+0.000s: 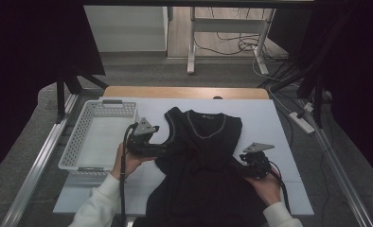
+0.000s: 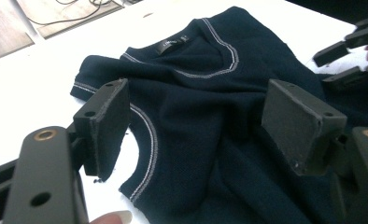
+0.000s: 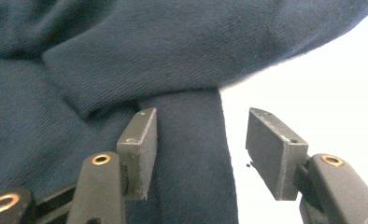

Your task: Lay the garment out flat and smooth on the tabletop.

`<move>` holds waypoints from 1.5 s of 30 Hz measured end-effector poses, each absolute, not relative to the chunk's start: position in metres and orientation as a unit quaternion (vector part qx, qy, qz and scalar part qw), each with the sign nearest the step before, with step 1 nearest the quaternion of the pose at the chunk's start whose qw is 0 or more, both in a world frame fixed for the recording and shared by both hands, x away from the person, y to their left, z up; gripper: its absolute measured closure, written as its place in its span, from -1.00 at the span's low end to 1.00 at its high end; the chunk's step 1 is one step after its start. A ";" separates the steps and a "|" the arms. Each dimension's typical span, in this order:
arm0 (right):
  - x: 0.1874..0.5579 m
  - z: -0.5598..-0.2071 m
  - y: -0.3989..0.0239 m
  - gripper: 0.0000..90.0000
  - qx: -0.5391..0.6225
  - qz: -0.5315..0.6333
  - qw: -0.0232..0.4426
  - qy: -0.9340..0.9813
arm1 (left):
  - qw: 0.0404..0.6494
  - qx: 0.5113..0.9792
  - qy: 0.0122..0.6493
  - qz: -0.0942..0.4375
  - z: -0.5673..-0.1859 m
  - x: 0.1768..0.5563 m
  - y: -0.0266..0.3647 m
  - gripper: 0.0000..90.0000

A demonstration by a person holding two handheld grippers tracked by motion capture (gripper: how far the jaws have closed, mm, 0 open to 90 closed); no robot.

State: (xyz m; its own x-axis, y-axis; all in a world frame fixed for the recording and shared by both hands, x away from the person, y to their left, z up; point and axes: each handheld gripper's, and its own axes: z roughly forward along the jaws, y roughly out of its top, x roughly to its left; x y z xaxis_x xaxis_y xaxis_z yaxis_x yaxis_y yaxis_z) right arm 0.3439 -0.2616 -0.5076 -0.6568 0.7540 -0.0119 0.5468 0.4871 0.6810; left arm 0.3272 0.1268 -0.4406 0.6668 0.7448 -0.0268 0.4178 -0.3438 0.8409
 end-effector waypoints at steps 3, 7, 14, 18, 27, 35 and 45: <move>0.352 -0.511 -0.259 -0.03 0.384 0.324 0.150 0.851 | 0.440 0.800 0.363 0.184 -0.441 0.327 0.126 -0.46; 0.358 -0.516 -0.253 0.02 0.380 0.321 0.146 0.855 | 0.440 0.801 0.364 0.183 -0.442 0.328 0.125 -0.46; 0.355 -0.512 -0.252 0.76 0.362 0.316 0.134 0.867 | 0.439 0.801 0.363 0.183 -0.443 0.326 0.124 -0.46; 0.348 -0.508 -0.256 0.80 0.362 0.308 0.146 0.868 | 0.440 0.800 0.363 0.184 -0.442 0.326 0.126 -0.46; 0.318 -0.501 -0.294 0.81 0.392 0.309 0.161 0.852 | 0.442 0.800 0.362 0.184 -0.441 0.326 0.128 -0.46; 0.285 -0.499 -0.323 0.81 0.420 0.311 0.166 0.836 | 0.442 0.799 0.363 0.184 -0.440 0.326 0.128 -0.46; 0.264 -0.494 -0.338 0.80 0.432 0.313 0.170 0.829 | 0.442 0.799 0.363 0.186 -0.440 0.326 0.128 -0.46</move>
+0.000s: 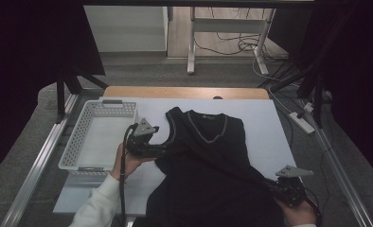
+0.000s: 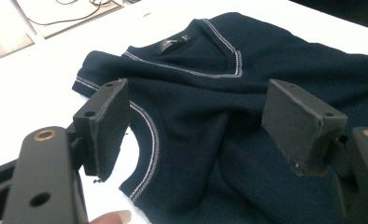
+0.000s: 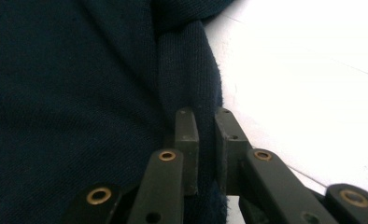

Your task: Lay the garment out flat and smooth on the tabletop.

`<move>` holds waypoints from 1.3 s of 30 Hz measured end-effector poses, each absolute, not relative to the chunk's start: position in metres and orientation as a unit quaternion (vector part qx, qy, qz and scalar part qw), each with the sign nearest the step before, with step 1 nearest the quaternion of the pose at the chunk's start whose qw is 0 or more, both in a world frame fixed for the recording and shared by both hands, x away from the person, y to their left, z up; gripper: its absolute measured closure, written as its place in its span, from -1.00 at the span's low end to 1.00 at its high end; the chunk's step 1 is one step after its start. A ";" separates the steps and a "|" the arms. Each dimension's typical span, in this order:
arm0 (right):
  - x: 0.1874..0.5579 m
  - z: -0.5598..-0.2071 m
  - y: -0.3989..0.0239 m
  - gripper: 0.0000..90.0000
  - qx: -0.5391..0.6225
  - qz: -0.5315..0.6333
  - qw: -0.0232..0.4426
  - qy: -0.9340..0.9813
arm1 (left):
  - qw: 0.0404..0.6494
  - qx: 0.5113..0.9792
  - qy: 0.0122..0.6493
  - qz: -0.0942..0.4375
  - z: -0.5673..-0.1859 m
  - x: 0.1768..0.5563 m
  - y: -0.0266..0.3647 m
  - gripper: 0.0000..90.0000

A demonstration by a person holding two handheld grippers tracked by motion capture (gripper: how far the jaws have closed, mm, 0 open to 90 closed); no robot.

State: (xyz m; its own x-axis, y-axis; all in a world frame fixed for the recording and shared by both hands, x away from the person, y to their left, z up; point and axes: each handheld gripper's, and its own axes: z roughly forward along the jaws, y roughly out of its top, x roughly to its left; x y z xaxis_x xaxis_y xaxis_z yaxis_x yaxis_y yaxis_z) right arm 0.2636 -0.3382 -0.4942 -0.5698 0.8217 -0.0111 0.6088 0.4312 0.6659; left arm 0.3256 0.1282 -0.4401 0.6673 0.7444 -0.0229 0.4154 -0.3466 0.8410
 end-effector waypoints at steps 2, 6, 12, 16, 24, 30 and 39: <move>0.263 -0.493 -0.338 0.77 0.430 0.317 0.172 0.828 | 0.443 0.798 0.364 0.186 -0.440 0.326 0.129 -0.46; 0.258 -0.481 -0.328 0.36 0.420 0.343 0.199 0.817 | 0.441 0.799 0.363 0.186 -0.440 0.326 0.129 -0.46; 0.256 -0.470 -0.292 0.05 0.365 0.381 0.180 0.830 | 0.441 0.799 0.363 0.188 -0.440 0.325 0.128 -0.46; 0.260 -0.479 -0.266 -0.02 0.337 0.396 0.143 0.842 | 0.441 0.799 0.363 0.188 -0.439 0.326 0.128 -0.46; 0.261 -0.491 -0.195 -0.10 0.254 0.410 0.084 0.872 | 0.447 0.791 0.371 0.192 -0.437 0.327 0.134 -0.46; 0.259 -0.498 -0.150 -0.11 0.215 0.407 0.059 0.886 | 0.448 0.789 0.373 0.194 -0.436 0.327 0.136 -0.46; 0.259 -0.502 -0.101 -0.11 0.175 0.402 0.045 0.898 | 0.452 0.785 0.376 0.196 -0.434 0.327 0.140 -0.46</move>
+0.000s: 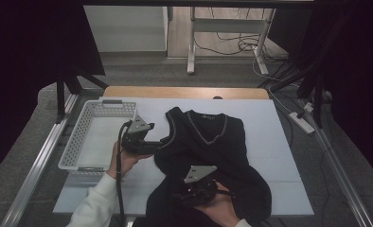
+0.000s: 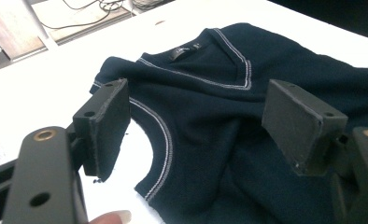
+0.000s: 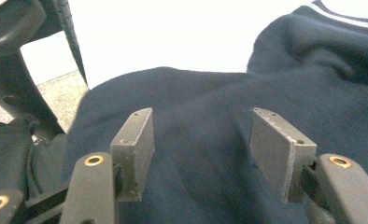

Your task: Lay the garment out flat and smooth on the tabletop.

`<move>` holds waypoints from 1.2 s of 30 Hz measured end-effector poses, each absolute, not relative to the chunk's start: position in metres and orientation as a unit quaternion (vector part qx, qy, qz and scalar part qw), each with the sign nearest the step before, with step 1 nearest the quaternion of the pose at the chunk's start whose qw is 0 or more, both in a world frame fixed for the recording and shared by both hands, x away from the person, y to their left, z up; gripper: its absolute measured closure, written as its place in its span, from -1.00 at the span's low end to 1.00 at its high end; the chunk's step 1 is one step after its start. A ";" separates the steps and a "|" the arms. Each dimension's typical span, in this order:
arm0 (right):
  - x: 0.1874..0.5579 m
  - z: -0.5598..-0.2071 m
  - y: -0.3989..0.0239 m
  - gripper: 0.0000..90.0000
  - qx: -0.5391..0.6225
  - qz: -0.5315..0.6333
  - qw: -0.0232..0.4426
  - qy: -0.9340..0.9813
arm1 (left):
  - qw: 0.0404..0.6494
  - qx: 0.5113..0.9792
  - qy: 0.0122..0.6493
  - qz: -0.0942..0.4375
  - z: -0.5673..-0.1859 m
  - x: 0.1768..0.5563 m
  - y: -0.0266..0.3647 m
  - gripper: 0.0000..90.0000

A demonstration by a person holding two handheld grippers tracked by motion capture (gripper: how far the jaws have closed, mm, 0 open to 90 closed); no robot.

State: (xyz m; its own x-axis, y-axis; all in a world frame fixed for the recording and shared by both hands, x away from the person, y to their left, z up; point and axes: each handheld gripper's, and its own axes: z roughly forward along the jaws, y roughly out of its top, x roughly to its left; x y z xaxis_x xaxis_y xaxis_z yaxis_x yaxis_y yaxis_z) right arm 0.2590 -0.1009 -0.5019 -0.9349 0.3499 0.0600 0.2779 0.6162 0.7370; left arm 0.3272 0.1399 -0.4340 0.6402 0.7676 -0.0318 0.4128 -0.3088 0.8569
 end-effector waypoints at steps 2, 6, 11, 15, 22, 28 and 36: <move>0.259 -0.503 -0.091 -0.11 0.167 0.400 0.041 0.900 | 0.452 0.784 0.377 0.196 -0.434 0.327 0.140 -0.46; 0.258 -0.505 -0.073 -0.08 0.151 0.398 0.046 0.904 | 0.453 0.783 0.377 0.199 -0.433 0.327 0.142 -0.46; 0.262 -0.516 -0.061 0.08 0.154 0.371 0.056 0.914 | 0.456 0.781 0.377 0.199 -0.432 0.326 0.143 -0.46; 0.264 -0.524 -0.062 0.54 0.146 0.347 0.056 0.925 | 0.456 0.781 0.377 0.197 -0.432 0.327 0.143 -0.46; 0.258 -0.527 -0.063 0.97 0.123 0.345 0.038 0.930 | 0.452 0.786 0.373 0.197 -0.433 0.326 0.140 -0.46; 0.258 -0.526 -0.066 0.97 0.123 0.341 0.038 0.931 | 0.454 0.784 0.376 0.196 -0.434 0.327 0.140 -0.46; 0.246 -0.526 -0.079 0.98 0.126 0.348 0.017 0.929 | 0.453 0.785 0.375 0.194 -0.435 0.327 0.141 -0.46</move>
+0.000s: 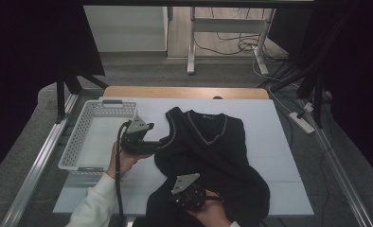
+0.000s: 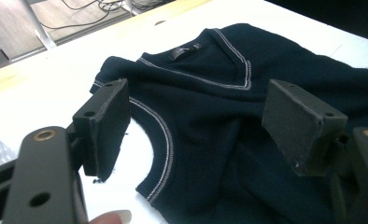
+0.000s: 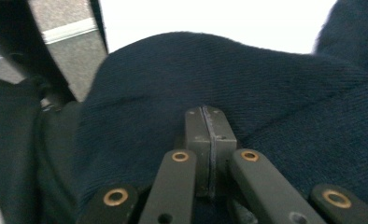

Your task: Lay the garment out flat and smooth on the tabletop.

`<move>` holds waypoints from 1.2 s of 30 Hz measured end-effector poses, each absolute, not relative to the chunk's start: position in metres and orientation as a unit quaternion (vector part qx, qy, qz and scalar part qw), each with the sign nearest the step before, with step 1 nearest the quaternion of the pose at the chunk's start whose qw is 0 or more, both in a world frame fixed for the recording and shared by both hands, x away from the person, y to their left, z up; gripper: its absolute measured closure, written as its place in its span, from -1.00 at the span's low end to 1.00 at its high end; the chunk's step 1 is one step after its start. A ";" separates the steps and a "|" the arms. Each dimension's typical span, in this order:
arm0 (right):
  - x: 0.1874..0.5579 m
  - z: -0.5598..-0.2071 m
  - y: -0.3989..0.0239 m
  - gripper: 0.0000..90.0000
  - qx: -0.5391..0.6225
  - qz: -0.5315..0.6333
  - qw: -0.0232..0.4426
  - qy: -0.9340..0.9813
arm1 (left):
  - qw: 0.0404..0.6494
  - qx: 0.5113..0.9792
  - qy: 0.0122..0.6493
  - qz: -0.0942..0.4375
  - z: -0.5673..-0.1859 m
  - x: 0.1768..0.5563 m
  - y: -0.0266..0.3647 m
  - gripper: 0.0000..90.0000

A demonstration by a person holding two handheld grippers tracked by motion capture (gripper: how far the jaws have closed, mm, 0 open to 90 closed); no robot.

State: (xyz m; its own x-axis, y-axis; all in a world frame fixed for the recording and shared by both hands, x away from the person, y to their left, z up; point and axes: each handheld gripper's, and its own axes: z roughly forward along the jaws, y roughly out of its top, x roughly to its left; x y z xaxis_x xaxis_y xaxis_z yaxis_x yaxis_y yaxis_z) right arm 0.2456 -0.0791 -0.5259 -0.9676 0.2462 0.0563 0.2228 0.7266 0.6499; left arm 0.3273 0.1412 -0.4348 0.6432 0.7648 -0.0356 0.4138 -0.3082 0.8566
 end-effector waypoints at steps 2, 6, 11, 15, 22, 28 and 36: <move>0.241 -0.524 -0.082 0.98 0.121 0.346 0.019 0.930 | 0.452 0.786 0.374 0.195 -0.434 0.327 0.141 -0.46; 0.244 -0.515 -0.083 0.50 0.118 0.365 0.050 0.922 | 0.454 0.784 0.375 0.198 -0.433 0.326 0.142 -0.46; 0.260 -0.508 -0.067 -0.03 0.124 0.396 0.062 0.908 | 0.454 0.781 0.379 0.197 -0.433 0.327 0.143 -0.46; 0.271 -0.518 -0.054 -0.08 0.129 0.379 0.050 0.915 | 0.456 0.780 0.380 0.198 -0.433 0.328 0.145 -0.46; 0.269 -0.529 -0.041 0.53 0.108 0.349 0.065 0.929 | 0.455 0.781 0.380 0.198 -0.433 0.328 0.145 -0.46; 0.263 -0.524 -0.044 0.90 0.102 0.361 0.048 0.926 | 0.454 0.781 0.379 0.200 -0.433 0.328 0.145 -0.46; 0.227 -0.510 -0.030 0.92 0.061 0.392 0.003 0.918 | 0.456 0.778 0.382 0.201 -0.432 0.328 0.148 -0.46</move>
